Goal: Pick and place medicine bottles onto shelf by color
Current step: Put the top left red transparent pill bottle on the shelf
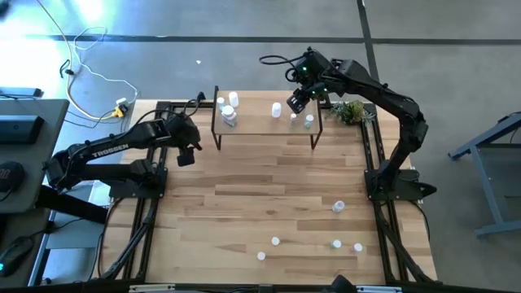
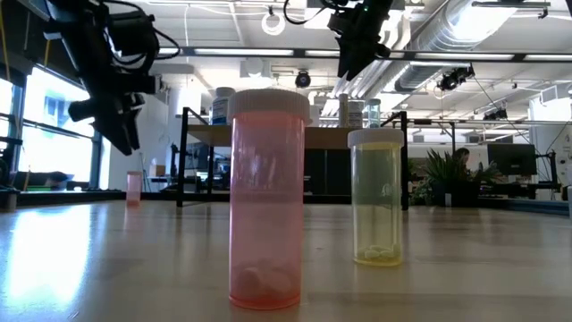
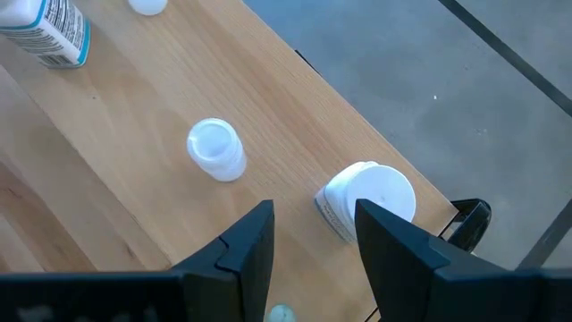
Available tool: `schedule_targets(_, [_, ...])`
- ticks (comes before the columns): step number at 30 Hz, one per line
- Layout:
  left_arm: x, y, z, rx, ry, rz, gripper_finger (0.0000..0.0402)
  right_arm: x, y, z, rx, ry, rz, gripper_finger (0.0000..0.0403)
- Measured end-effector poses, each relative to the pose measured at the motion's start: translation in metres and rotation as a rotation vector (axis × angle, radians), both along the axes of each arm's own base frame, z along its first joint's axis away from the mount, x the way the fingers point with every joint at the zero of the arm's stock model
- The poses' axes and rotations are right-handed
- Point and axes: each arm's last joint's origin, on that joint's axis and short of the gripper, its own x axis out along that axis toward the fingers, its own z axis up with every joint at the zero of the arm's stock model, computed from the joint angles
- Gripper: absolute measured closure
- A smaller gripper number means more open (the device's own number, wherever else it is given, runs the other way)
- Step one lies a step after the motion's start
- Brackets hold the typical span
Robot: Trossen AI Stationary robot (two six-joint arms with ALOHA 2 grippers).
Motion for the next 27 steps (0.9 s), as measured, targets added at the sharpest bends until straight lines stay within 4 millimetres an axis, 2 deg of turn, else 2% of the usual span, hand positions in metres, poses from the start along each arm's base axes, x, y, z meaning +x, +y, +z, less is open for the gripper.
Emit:
schedule_targets(6, [-0.008,0.005,-0.015,-0.045,-0.017,0.054,0.0174,0.0,0.0,0.0,-0.001,0.001,0.002,0.0253])
schedule_targets(12, [-0.011,0.011,-0.019,-0.067,-0.025,0.087,0.0174,0.0,0.0,0.0,-0.001,0.002,0.002,0.0253])
schedule_targets(27, [0.0,0.033,-0.04,-0.139,-0.016,0.138,0.0174,0.0,0.0,0.0,-0.002,0.001,0.002,0.0253])
